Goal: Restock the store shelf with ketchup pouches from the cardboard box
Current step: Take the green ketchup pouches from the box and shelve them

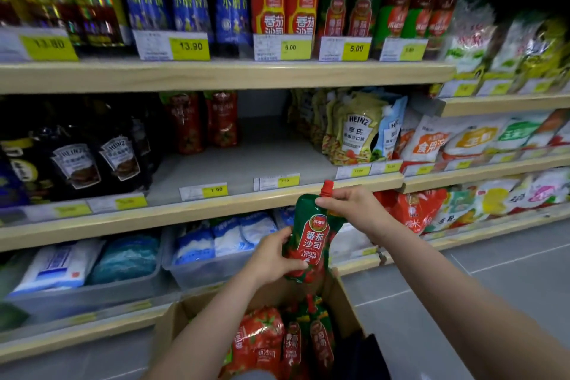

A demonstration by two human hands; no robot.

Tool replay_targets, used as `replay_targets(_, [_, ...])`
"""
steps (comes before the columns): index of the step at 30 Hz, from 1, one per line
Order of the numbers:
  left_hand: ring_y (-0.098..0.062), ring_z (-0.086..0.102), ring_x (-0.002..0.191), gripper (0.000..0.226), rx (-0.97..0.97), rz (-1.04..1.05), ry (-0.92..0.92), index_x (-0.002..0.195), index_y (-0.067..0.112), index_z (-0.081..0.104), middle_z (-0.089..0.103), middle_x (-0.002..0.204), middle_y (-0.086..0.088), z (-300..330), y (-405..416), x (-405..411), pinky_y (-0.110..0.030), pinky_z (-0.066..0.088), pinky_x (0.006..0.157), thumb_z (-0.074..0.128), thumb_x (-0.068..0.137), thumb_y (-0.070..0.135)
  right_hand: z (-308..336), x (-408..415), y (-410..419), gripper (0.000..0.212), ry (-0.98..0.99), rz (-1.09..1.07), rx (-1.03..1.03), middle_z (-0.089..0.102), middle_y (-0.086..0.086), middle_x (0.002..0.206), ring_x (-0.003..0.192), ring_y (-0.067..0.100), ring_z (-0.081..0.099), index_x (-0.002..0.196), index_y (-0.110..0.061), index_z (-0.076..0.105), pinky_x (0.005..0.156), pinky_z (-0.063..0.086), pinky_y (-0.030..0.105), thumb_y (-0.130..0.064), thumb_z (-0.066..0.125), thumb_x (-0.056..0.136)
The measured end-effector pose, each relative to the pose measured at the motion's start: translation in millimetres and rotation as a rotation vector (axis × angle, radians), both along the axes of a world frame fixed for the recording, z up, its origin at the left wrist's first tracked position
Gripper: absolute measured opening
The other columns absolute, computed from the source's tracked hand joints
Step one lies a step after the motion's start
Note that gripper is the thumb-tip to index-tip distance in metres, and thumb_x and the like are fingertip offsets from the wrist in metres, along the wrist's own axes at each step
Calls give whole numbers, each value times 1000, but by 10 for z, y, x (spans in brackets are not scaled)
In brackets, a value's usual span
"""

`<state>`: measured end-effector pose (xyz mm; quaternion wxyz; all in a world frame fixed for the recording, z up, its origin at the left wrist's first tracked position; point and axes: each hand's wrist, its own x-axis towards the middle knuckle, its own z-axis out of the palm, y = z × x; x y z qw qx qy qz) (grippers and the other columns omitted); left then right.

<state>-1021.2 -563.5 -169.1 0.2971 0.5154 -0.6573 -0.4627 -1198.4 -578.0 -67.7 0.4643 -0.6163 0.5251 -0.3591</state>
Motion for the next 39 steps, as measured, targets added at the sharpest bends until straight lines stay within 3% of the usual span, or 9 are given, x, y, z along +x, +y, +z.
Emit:
replay_targets(5, [-14,55,114,67,-49,63,9,126,23,50,60,125,1,13,-152,47,-41,46,100,81,67,18,7,-27,-149,4,-90,12,-2,74,-8,73,70,4,69,81,-23,71,60,52,13,-21,69,79])
replay_targets(8, [-10,54,114,68,-59,170,31,124,31,49,59,123,7,-109,-242,20,-39,47,99,82,66,20,-296,-94,-243,20,-98,104,10,72,-7,85,78,3,67,92,-24,69,63,51,12,-11,71,77])
replay_targets(15, [9,62,89,54,-168,204,139,94,40,57,67,92,21,114,-683,-245,-7,47,75,82,62,4,-470,-326,-584,18,-176,66,-53,72,-13,73,70,1,62,93,-18,68,61,50,17,-4,64,82])
replay_targets(21, [-3,64,97,56,-235,176,155,97,46,55,67,101,16,395,-929,-392,-25,51,86,83,62,12,-171,-469,-716,26,-236,117,-126,73,-10,78,69,7,67,92,-25,66,61,56,22,-2,64,81])
replay_targets(27, [6,64,89,54,-332,114,160,93,45,58,69,89,26,161,-983,-378,-11,50,74,83,61,10,-535,-405,-709,28,-171,93,-165,73,-8,85,75,10,67,94,-23,65,66,57,26,-3,70,75])
replay_targets(31, [-3,65,92,51,-368,54,160,93,43,58,69,93,17,-25,-944,-258,-17,52,78,83,63,11,-792,-264,-604,22,-192,-5,-208,70,21,95,77,28,64,91,-18,67,75,54,49,-3,71,75])
replay_targets(33, [-4,66,91,49,-377,34,171,91,43,60,70,93,16,-24,-938,-182,-19,53,79,83,63,11,-789,-173,-549,23,-203,-41,-221,70,18,94,79,28,63,89,-18,67,77,52,52,-1,71,75])
replay_targets(36, [-2,65,93,48,-413,0,184,92,52,61,71,95,18,128,-956,-100,-28,53,85,81,58,25,-642,-73,-536,25,-210,-53,-247,73,4,92,83,17,67,91,-18,67,72,58,35,1,69,75])
replay_targets(39, [3,64,92,49,-548,-29,219,97,58,58,68,97,28,457,-1021,-52,-17,50,82,76,56,38,-312,-21,-567,25,-228,-29,-323,74,-5,84,79,4,68,90,-15,67,66,53,15,4,69,74])
